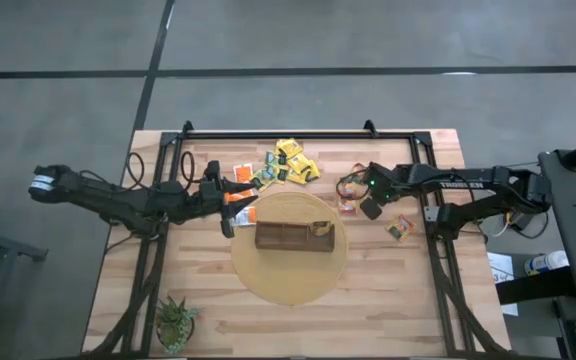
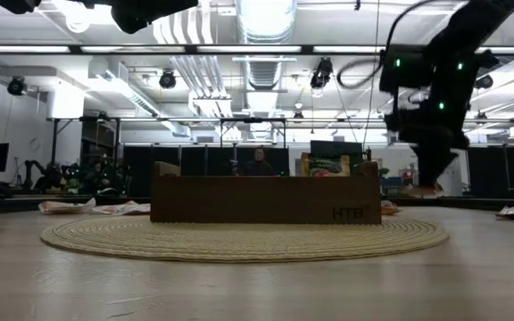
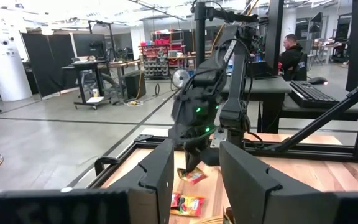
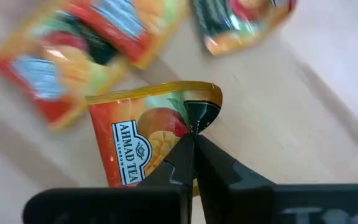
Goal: Pick & Place Tea
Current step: Put the orange and green tea bag into the wooden organizer
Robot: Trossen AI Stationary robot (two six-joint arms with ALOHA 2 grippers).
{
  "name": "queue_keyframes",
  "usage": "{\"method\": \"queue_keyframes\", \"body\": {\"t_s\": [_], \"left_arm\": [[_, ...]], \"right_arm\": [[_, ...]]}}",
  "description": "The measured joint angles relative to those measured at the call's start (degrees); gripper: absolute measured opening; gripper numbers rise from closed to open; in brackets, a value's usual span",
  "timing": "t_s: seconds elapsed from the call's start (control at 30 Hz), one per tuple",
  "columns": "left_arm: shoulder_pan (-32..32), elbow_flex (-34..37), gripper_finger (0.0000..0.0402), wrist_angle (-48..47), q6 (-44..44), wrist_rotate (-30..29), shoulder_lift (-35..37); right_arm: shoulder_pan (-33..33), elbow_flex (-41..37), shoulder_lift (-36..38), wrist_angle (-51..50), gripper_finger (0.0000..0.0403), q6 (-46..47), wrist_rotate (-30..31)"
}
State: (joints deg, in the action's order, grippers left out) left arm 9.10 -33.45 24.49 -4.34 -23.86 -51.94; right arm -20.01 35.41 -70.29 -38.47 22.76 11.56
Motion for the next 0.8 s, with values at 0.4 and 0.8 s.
{"method": "queue_keyframes", "body": {"t_s": [0.4,0.8], "left_arm": [[0.0,0.0,0.0124,0.0,0.0,0.0,0.0],[0.0,0.0,0.0124,0.0,0.4,0.0,0.0]], "right_arm": [[23.6,9.3,3.9,-0.3,0.0008,-10.0,15.5],[38.4,18.7,-7.1,-0.3,0.0008,-22.7,29.5]]}}
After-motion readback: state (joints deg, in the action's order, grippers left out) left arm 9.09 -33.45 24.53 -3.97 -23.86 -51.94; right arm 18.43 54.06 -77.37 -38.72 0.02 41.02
